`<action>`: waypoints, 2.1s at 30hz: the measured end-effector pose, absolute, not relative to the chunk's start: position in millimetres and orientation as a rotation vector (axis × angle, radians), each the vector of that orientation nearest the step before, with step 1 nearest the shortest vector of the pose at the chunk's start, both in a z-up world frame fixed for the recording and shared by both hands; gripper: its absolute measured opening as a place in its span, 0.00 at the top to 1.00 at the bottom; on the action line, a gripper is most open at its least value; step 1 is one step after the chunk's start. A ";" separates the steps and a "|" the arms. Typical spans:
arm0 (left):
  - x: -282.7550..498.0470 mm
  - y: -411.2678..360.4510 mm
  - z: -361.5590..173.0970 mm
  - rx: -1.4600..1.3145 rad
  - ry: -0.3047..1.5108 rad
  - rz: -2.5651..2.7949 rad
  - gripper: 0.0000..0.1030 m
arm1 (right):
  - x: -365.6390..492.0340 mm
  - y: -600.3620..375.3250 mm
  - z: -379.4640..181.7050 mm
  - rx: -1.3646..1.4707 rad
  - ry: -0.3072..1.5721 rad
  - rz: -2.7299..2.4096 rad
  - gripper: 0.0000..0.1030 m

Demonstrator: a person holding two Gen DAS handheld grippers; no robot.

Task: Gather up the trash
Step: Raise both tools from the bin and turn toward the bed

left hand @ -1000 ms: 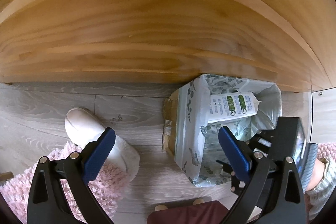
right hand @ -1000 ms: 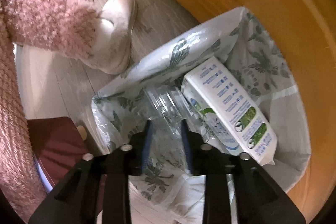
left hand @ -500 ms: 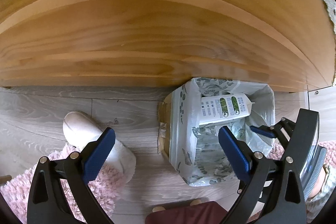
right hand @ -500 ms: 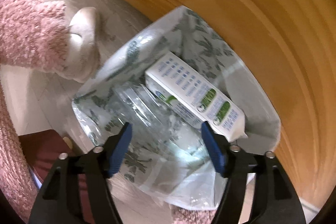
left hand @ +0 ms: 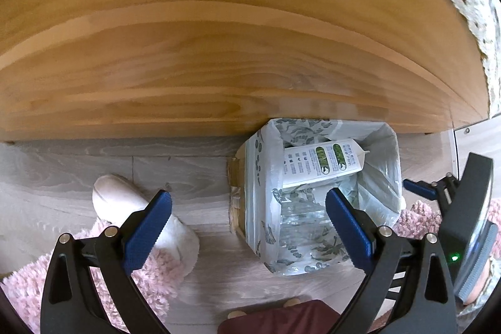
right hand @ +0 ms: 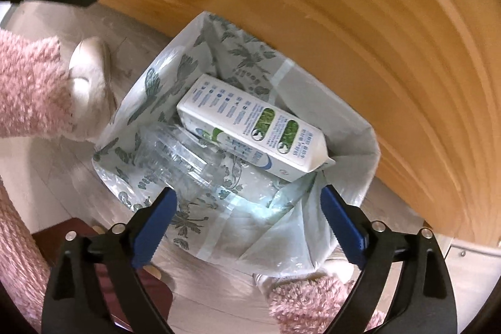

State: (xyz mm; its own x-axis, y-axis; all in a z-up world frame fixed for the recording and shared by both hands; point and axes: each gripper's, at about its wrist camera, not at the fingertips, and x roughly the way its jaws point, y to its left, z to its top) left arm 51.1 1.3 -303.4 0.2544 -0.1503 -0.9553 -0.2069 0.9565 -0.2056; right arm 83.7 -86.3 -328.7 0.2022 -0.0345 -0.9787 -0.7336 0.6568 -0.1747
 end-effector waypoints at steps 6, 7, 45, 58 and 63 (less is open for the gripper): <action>49.7 -6.5 -290.7 -0.291 1.263 0.002 0.07 | 81.7 -101.7 -310.4 -0.640 1.263 0.515 0.08; 50.0 -7.9 -288.6 -0.289 1.251 -0.008 0.07 | 81.4 -105.5 -306.2 -0.619 1.256 0.506 0.08; -9.5 -48.6 -140.8 -0.147 0.685 -0.163 0.07 | 49.7 -225.9 -119.0 -0.196 0.709 0.378 0.08; -9.2 -56.8 -153.1 -0.133 0.661 -0.185 0.07 | 52.9 -219.1 -131.0 -0.113 0.544 0.344 0.08; -2.8 -61.9 -146.9 -0.135 0.627 -0.209 0.07 | 57.9 -212.5 -116.9 -0.127 0.428 0.297 0.08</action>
